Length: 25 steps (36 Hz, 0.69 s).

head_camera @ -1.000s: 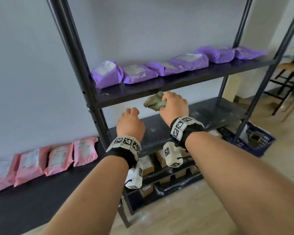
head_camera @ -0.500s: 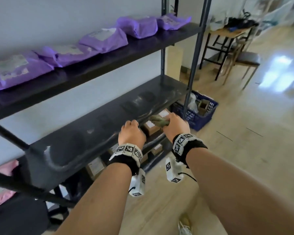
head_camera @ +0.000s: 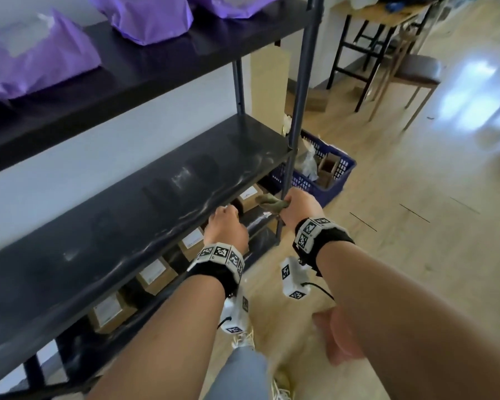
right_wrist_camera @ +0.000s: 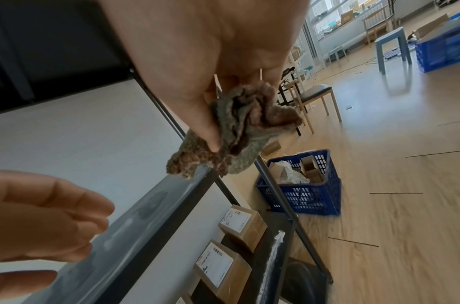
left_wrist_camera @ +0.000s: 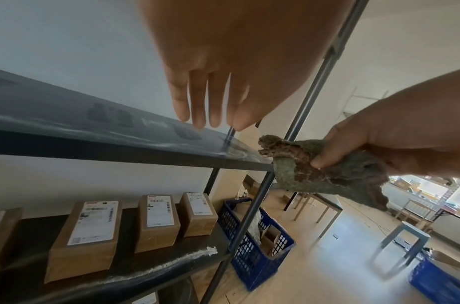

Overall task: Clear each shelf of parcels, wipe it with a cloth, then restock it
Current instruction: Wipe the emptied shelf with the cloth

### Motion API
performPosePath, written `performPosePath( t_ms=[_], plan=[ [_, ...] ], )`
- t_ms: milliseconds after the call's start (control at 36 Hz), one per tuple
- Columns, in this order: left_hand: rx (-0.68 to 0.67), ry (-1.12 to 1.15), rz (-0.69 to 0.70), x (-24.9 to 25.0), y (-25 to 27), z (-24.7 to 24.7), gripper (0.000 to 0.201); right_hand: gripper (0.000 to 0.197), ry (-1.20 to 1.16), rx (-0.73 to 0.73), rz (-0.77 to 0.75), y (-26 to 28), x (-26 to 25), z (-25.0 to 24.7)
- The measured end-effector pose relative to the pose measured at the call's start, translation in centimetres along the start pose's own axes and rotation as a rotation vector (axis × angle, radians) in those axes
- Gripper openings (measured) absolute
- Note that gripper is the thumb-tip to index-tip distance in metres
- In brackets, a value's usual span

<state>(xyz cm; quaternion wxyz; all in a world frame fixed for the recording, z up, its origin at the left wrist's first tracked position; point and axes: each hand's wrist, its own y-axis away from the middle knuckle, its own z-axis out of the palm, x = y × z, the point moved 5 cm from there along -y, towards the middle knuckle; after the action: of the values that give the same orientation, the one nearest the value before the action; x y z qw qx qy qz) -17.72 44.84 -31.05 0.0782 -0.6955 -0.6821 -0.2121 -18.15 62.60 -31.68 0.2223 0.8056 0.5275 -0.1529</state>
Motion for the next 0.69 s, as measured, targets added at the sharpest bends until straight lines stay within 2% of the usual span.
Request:
performPosePath(
  t_ms=[167, 278, 472, 694],
  plan=[
    [-0.015, -0.039, 0.039, 1.9, -7.6, 1.6, 0.033, 0.007, 0.003, 0.021, 0.015, -6.6, -1.0, -0.3],
    [-0.073, -0.095, 0.022, 2.7, -12.2, 2.4, 0.037, 0.010, 0.029, 0.012, 0.021, -10.6, -1.7, -0.7],
    [-0.113, -0.154, 0.021, 4.2, -17.7, 3.9, 0.039, 0.010, 0.033, 0.079, -0.007, -16.6, -2.3, -1.5],
    [-0.142, -0.148, -0.129, 3.9, -21.4, 5.7, 0.053, 0.027, 0.139, 0.054, -0.233, -22.9, -4.4, -1.0]
  ],
)
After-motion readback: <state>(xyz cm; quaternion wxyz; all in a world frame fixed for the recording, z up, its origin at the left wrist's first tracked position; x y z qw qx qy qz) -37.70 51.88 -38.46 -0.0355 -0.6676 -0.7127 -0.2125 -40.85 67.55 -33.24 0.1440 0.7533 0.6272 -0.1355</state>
